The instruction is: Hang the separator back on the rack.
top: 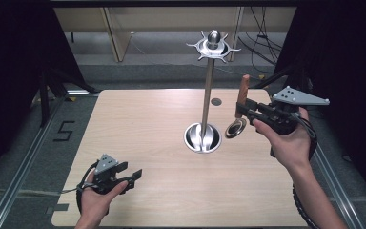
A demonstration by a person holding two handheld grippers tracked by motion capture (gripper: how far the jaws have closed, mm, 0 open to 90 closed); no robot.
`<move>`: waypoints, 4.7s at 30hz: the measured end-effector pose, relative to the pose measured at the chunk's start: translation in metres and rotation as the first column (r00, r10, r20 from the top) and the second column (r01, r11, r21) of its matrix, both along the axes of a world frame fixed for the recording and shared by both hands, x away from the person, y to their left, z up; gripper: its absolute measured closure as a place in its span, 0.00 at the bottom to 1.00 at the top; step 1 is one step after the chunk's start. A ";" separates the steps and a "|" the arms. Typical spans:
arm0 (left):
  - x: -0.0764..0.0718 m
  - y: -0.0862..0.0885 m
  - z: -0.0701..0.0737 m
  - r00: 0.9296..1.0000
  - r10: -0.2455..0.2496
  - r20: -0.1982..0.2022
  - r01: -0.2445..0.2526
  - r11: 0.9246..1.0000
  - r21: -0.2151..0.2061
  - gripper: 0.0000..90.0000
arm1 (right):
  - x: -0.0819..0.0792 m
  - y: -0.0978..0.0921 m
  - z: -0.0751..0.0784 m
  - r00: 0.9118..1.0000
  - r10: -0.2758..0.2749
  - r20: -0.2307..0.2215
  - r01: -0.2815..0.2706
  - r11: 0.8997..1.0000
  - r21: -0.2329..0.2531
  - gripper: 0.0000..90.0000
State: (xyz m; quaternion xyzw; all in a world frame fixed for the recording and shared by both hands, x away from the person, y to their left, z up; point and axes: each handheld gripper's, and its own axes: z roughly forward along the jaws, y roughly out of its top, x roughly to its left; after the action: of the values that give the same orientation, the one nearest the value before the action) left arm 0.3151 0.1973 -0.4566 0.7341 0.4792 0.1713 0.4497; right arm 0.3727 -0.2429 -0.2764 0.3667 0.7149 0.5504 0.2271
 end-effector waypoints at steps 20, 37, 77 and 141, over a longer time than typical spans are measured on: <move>0.000 0.000 0.000 1.000 0.001 -0.002 -0.001 1.000 -0.005 0.39 | 0.007 0.009 0.006 1.000 -0.030 -0.002 0.030 0.999 -0.012 0.76; 0.000 0.000 0.001 1.000 -0.005 0.002 0.005 1.000 0.002 0.39 | 0.012 0.015 0.010 0.999 -0.034 -0.004 0.034 0.999 -0.005 0.76; 0.000 0.000 0.001 1.000 -0.005 0.003 0.005 1.000 -0.003 0.39 | 0.025 0.033 0.022 0.998 -0.032 -0.050 0.033 0.999 0.013 0.76; -0.001 0.002 0.002 1.000 -0.004 0.004 0.004 1.000 -0.007 0.39 | 0.033 0.042 0.014 0.998 -0.045 -0.034 0.042 0.994 -0.096 0.59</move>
State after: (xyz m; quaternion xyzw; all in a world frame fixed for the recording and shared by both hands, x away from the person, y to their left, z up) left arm 0.3138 0.1995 -0.4549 0.7332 0.4774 0.1701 0.4535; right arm 0.4059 -0.2013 -0.2623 0.3806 0.7362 0.5038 0.2435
